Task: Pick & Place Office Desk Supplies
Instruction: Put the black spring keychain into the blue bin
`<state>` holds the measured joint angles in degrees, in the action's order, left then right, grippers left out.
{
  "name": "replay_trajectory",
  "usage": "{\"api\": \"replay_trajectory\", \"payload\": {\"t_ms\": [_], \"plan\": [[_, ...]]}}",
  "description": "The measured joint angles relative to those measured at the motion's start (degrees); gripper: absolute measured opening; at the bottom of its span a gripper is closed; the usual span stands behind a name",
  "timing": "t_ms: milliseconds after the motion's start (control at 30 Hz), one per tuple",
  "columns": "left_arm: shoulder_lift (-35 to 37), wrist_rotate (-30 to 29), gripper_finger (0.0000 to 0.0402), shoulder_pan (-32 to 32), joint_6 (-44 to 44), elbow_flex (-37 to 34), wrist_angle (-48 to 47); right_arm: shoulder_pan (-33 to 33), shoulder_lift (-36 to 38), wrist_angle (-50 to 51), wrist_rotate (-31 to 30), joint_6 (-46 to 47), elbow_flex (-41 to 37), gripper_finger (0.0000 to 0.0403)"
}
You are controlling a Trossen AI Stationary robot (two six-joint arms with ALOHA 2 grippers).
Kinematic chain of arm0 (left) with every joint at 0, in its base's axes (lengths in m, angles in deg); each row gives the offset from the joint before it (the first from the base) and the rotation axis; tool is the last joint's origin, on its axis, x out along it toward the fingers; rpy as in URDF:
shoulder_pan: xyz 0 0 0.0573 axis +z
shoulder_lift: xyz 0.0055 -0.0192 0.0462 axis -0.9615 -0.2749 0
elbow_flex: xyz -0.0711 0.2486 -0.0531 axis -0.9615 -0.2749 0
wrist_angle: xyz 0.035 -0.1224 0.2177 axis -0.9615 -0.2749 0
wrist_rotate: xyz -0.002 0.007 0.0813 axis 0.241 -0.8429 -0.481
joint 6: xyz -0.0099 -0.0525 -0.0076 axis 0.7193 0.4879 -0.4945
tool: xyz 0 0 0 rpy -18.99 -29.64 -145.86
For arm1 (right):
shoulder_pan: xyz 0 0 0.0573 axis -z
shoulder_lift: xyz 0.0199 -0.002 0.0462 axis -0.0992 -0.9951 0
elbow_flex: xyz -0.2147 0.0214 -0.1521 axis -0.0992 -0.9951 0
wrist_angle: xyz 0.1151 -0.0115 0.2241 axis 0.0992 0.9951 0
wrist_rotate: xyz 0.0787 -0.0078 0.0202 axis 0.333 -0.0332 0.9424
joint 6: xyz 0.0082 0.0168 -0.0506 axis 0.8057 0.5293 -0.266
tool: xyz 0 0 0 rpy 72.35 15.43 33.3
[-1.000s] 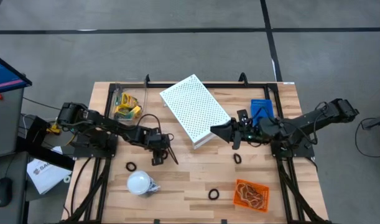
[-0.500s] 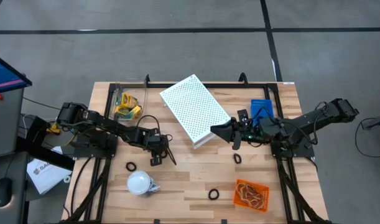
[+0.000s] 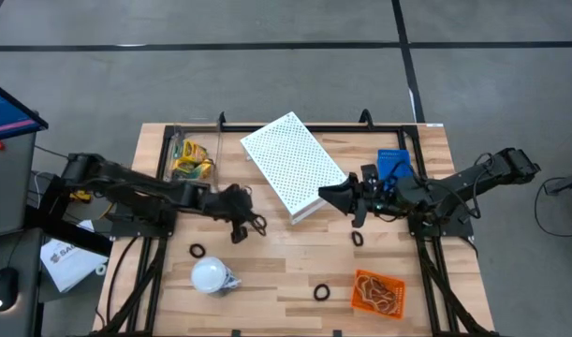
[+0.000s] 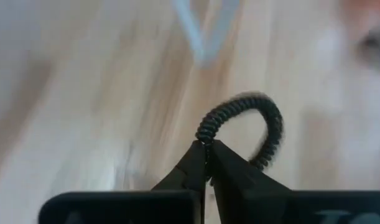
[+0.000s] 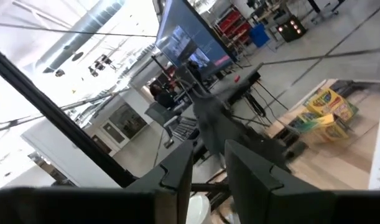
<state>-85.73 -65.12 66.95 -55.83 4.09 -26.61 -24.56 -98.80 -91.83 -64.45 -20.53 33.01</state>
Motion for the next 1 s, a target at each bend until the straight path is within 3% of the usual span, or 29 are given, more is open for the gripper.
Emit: {"api": "replay_trajectory", "payload": {"t_ms": [133, 233, 500, 633, 800, 1000], "plan": [[6.29, -7.0, 0.0003, -0.6, -2.24, 4.02, 2.2, -0.02, -0.01, 0.08, 0.0, -3.99, 0.02, 0.0091], [7.11, -13.91, 0.0002, -0.94, -9.04, 10.4, 2.83, -0.02, -0.02, 0.79, 0.0, -8.16, 0.88, 0.0091], [-3.14, -30.78, 0.0002, -0.23, -27.89, 29.61, 5.42, 1.12, -0.02, 5.84, -0.47, -18.89, 6.07, 0.011], [-9.38, -32.4, 0.0002, -0.02, -34.48, 36.88, 7.91, 0.74, -0.41, 15.86, -6.28, -20.84, 10.72, 0.0151], [-13.08, -32.7, 0.0003, -0.13, -37.16, 40.82, 9.56, -1.28, -0.24, 28.18, -17.07, -20.86, 15.43, 0.0211], [-14.12, -31.08, 0.0003, -0.45, -37.47, 41.21, 16.25, -1.59, -0.35, 32.53, -19.27, -20.84, 16.5, 0.0234]]}}
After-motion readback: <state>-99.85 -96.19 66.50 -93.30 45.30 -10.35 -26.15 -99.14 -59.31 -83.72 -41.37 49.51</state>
